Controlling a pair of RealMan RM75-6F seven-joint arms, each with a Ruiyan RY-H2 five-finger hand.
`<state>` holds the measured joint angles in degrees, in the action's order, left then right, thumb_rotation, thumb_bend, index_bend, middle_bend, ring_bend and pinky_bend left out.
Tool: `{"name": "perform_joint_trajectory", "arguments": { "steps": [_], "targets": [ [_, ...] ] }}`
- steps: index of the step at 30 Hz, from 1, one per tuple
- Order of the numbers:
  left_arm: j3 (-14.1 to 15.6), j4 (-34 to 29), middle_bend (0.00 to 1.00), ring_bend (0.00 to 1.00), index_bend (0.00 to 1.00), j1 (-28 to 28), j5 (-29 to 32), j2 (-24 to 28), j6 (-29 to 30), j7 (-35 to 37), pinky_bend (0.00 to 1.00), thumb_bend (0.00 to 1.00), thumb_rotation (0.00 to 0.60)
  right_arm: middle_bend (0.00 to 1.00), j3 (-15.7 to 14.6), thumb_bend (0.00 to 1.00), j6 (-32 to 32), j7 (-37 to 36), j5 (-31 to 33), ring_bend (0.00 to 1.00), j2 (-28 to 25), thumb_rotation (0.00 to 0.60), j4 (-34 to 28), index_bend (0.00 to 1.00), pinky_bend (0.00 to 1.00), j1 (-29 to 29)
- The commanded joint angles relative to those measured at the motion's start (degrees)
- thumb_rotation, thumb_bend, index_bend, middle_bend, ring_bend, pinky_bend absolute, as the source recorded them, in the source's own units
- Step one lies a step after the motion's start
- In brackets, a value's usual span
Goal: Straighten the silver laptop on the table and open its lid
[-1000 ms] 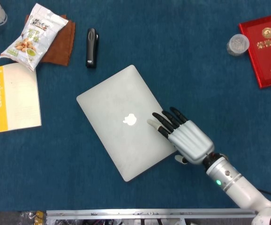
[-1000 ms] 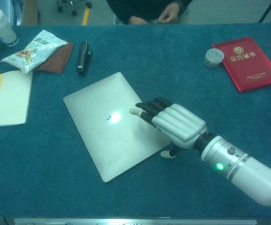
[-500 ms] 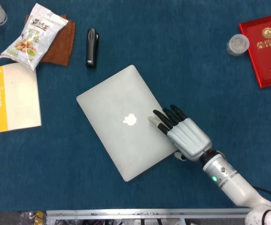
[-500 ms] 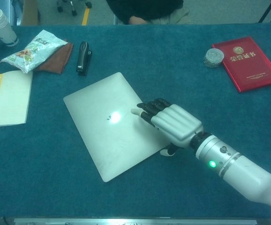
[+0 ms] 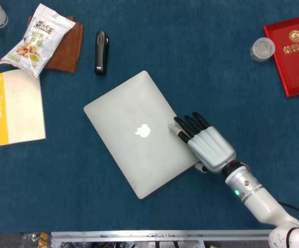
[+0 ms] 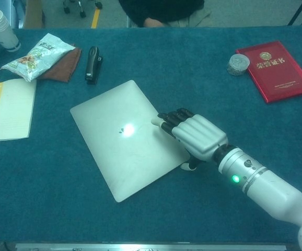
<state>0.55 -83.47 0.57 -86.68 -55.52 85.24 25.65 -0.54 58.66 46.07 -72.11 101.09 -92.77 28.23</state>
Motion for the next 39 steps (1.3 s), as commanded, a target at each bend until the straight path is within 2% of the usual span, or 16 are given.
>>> {"name": "perform_joint_trajectory", "arguments": {
  "steps": [1,12,23,39],
  "targets": [
    [-0.03,0.00,0.07,0.00,0.11,-0.03,0.02,0.01,-0.01,-0.01,0.00,0.28,0.600,0.00,0.27,0.15,0.39,0.16,0.50,0.00,-0.05,0.600,0.25,0.00,0.02,0.10],
    [-0.06,-0.26,0.07,0.00,0.11,-0.25,0.06,0.06,-0.27,-0.39,0.00,0.28,0.600,0.00,3.20,0.16,1.78,-0.37,2.90,0.00,0.24,0.600,3.20,0.00,0.02,1.11],
    [-0.16,-0.60,0.07,0.00,0.11,-0.37,0.39,0.37,-0.53,-0.73,0.00,0.28,0.600,0.00,7.97,0.16,2.11,-1.78,5.98,0.00,1.50,0.600,9.51,0.00,0.02,3.65],
    [-0.27,-0.80,0.07,0.00,0.11,-0.33,0.35,0.61,-0.19,-0.86,0.00,0.28,0.600,0.00,11.09,0.16,1.40,-3.49,7.52,0.00,3.51,0.600,15.66,0.00,0.02,7.67]
  ]
}}
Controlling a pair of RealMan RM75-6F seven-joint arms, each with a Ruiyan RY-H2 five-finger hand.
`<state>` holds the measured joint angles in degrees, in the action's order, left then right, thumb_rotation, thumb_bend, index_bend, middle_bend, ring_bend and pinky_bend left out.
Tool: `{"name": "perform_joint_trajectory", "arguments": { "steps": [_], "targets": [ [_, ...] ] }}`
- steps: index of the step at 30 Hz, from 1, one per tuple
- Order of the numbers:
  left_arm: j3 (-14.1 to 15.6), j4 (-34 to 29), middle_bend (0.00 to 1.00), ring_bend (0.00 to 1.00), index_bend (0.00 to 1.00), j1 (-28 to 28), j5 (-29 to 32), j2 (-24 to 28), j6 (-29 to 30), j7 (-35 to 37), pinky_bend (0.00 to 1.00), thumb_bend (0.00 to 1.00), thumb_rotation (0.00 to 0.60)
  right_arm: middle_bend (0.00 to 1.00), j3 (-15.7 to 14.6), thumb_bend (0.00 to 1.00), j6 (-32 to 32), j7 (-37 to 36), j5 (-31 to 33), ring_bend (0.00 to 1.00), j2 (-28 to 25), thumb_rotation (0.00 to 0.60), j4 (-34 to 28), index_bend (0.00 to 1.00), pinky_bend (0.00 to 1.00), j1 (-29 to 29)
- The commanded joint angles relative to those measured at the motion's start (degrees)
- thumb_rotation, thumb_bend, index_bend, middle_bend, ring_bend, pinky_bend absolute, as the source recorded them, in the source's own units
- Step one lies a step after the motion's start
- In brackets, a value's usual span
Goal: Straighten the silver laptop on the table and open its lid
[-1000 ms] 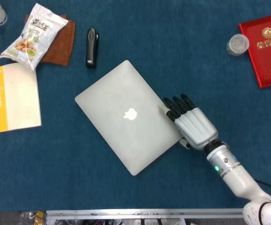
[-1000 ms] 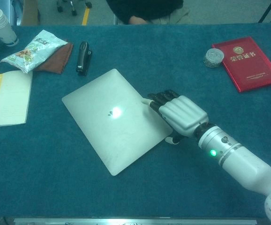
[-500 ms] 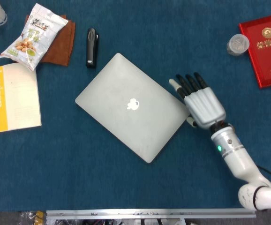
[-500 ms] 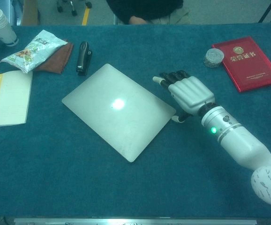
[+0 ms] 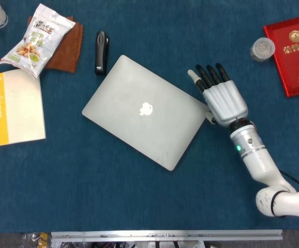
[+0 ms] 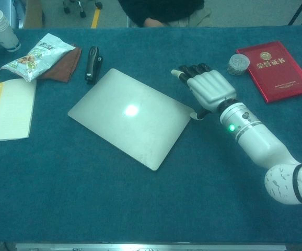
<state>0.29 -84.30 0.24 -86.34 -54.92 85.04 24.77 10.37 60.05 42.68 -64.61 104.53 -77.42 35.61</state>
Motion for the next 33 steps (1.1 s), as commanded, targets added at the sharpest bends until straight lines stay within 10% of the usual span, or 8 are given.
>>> {"name": "perform_joint_trajectory", "arguments": {
  "steps": [1,33],
  "targets": [
    [-0.01,0.02,0.07,0.00,0.11,0.01,0.02,0.00,0.02,0.02,0.00,0.28,0.600,0.00,0.38,0.15,-0.06,-0.19,0.22,0.00,0.13,0.600,0.51,0.00,0.02,0.53],
    [0.26,-0.17,0.07,0.00,0.11,0.46,-0.27,0.02,0.63,-0.01,0.00,0.28,0.600,0.00,-2.79,0.15,0.07,-1.20,1.90,0.00,-0.21,0.600,1.47,0.00,0.02,0.89]
  ]
}}
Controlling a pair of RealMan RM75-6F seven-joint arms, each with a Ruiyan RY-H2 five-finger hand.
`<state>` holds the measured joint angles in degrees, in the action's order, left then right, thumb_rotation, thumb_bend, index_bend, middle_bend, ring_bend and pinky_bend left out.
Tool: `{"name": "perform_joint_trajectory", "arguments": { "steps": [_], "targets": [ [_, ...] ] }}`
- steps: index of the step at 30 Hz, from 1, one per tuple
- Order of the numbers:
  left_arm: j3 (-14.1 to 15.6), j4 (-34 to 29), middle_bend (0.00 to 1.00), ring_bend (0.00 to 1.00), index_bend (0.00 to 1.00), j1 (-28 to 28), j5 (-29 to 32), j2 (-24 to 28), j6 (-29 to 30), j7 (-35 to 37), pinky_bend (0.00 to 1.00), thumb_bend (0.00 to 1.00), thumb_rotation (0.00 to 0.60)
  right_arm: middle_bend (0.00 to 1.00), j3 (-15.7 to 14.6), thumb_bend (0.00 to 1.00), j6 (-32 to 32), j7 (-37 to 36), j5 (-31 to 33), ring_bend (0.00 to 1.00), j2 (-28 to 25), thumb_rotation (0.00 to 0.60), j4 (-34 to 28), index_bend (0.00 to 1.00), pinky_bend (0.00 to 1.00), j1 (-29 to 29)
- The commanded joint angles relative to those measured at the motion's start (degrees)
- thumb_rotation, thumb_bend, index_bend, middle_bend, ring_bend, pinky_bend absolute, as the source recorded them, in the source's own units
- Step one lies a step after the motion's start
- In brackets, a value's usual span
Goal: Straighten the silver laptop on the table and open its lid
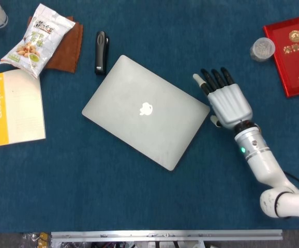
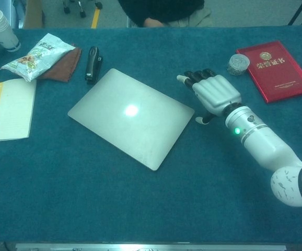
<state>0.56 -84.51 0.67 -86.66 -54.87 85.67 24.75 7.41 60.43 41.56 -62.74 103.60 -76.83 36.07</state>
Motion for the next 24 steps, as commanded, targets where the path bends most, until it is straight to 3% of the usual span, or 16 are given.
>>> {"name": "perform_joint_trajectory", "arguments": {
  "steps": [1,24],
  "targets": [
    [-0.01,0.09,0.07,0.00,0.11,0.05,0.10,-0.02,0.00,0.05,0.00,0.28,0.600,0.00,0.25,0.15,-0.41,-0.08,0.04,0.00,1.10,0.600,1.43,0.00,0.02,0.64],
    [-0.06,0.99,0.07,0.00,0.11,0.20,0.10,-0.26,0.20,0.85,0.00,0.28,0.600,0.00,5.39,0.20,-1.55,-0.95,1.50,0.00,7.78,0.600,10.93,0.00,0.02,5.16]
  ]
}}
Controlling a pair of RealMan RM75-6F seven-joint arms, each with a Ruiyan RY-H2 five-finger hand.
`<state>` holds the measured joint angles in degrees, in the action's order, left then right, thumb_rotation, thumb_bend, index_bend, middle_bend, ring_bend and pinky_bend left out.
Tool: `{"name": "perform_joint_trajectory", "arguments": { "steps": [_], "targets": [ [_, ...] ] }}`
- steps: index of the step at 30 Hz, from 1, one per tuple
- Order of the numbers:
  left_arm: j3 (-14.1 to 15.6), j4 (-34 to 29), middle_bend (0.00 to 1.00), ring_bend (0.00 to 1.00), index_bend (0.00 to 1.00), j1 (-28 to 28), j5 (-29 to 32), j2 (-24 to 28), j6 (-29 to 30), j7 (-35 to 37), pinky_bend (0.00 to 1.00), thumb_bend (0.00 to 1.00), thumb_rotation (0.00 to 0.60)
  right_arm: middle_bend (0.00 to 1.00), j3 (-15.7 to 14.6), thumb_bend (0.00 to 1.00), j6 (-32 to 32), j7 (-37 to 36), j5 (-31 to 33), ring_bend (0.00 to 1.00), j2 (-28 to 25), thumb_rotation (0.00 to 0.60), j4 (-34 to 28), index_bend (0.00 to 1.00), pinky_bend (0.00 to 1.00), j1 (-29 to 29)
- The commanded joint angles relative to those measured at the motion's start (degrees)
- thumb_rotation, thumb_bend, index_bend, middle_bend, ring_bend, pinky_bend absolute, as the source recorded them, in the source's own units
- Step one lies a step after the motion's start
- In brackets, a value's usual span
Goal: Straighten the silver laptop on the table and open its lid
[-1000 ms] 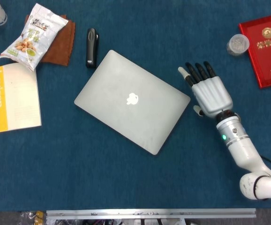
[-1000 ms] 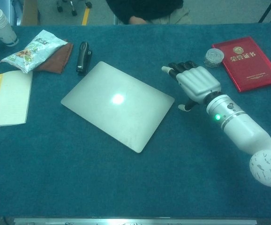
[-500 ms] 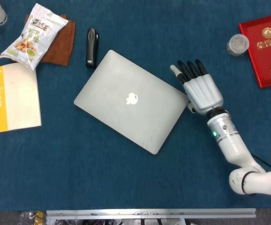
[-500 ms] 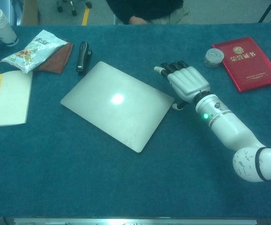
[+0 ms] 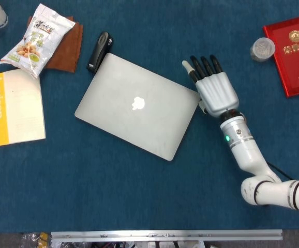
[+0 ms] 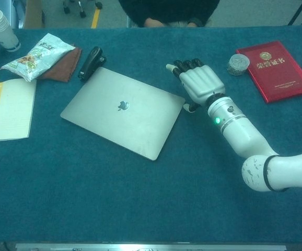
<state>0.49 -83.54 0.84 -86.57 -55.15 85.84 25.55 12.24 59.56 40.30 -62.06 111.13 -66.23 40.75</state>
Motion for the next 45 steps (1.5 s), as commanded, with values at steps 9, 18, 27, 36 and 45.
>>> {"name": "perform_joint_trajectory", "arguments": {
  "steps": [9,18,27,36,45],
  "targets": [
    [-0.02,0.22,0.07,0.00,0.11,0.37,0.10,0.62,0.41,0.99,0.00,0.28,0.600,0.00,3.22,0.20,-5.56,2.41,11.12,0.00,-9.31,0.600,-16.13,0.00,0.02,0.08],
    [0.71,-0.62,0.07,0.00,0.11,-0.70,-2.20,1.68,-0.47,1.55,0.00,0.28,0.600,0.00,5.06,0.20,-7.04,-1.55,16.02,0.00,-19.44,0.600,-28.97,0.00,0.02,0.72],
    [1.25,-1.98,0.09,0.00,0.12,-4.25,-6.39,3.42,-2.89,2.26,0.00,0.28,0.600,0.00,3.83,0.20,-3.33,-6.70,12.01,0.00,-25.04,0.600,-34.59,0.00,0.02,-0.69],
    [2.78,-5.76,0.15,0.03,0.15,-11.06,-12.54,5.46,-9.42,5.06,0.00,0.28,0.600,0.01,3.16,0.20,3.37,-10.78,7.27,0.00,-32.23,0.600,-40.24,0.00,0.02,-4.34],
    [3.52,-11.17,0.20,0.07,0.26,-20.50,-14.35,6.15,-21.89,7.84,0.00,0.28,0.600,0.01,2.82,0.20,7.28,-15.46,4.15,0.00,-37.31,0.600,-42.23,0.00,0.02,-7.39]
  ]
}}
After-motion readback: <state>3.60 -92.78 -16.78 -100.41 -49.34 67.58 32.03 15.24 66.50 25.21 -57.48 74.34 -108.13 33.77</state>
